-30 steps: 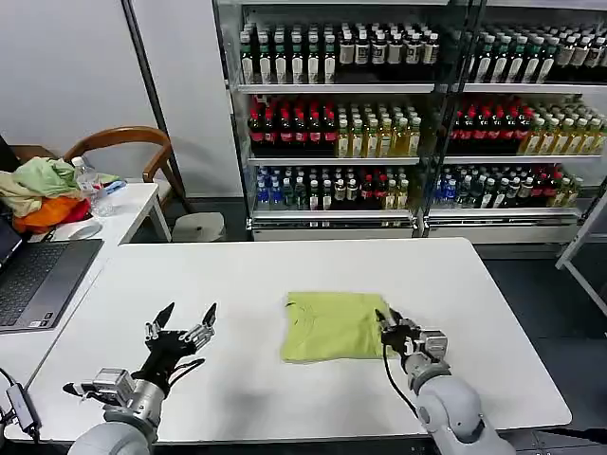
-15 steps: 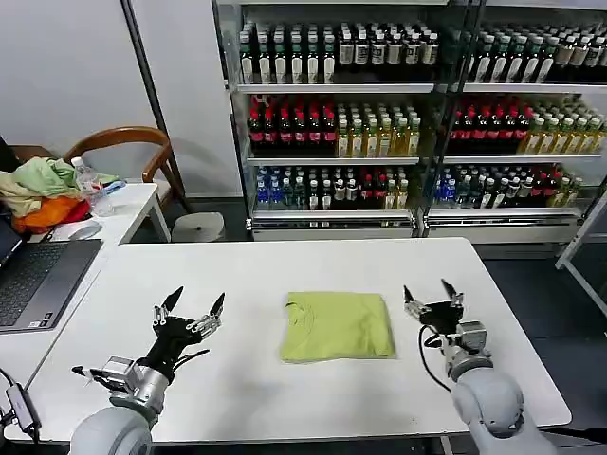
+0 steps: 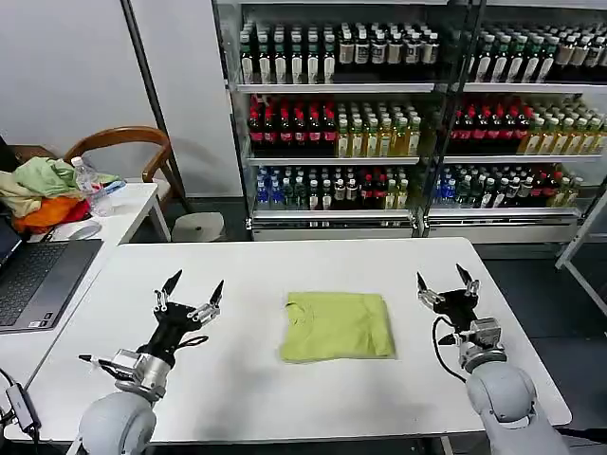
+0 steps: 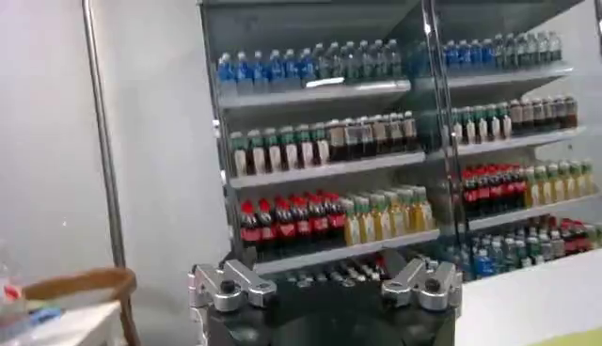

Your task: Fold and organize the clothes.

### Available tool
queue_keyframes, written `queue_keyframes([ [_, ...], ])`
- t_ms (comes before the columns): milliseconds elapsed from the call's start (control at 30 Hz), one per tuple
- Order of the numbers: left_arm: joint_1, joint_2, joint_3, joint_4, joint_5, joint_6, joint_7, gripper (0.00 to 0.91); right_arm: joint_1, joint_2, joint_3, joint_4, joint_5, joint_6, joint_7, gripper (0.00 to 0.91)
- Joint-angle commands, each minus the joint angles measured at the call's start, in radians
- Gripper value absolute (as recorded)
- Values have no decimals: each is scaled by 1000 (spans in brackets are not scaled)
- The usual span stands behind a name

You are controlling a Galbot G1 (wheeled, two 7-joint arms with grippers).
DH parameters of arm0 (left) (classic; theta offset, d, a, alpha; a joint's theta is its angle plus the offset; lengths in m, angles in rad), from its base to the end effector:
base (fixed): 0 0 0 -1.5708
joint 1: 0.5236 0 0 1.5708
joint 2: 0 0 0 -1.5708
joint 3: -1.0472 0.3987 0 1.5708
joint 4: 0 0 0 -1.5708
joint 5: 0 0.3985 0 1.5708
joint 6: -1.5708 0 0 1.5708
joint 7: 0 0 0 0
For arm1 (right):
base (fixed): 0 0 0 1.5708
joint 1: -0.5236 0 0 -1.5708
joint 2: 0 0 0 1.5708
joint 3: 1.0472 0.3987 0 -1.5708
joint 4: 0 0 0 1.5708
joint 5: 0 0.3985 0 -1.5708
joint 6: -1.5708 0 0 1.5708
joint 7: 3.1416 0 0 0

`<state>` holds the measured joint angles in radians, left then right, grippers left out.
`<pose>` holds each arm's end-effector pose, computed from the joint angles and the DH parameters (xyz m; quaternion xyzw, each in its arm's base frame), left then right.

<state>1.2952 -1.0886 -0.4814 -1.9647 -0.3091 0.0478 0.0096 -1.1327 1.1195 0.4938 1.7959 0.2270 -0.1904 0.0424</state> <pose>0.3012 0.1002 -0.3083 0.1068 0.9914 0.0709 0.0263 0.3626 -0.1247 -0.3159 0.0245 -0.9928 0.1128 0.0334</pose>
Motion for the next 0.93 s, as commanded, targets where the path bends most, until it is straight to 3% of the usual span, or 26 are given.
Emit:
queue_keyframes([
  [33,-60,2,10,53,69,-55,23,907,11,-7,29,-45,-69,57,-44,907],
  [167,-72,2,15,57,77,-51,21,907,12,-10,43,-48,-113,56,-72,907],
  [333,-72,1,22,44,68,-30,23,907,21,-8,51,-67,-131,66,-69,907],
  [433,-46,-14,32,3,31,2,46,907,14,-10,63,-84,-231,125,-82,907],
  [567,-55,-32,34,12,51,-11,59,907,22,-9,65,-98,-241,150,-84,907],
  [800,-17,-29,20,32,143,-68,91,907,25,-11,59,-78,-153,69,-55,907],
  [933,-21,-33,20,37,151,-65,73,907,29,-21,51,-69,-140,66,-58,907],
])
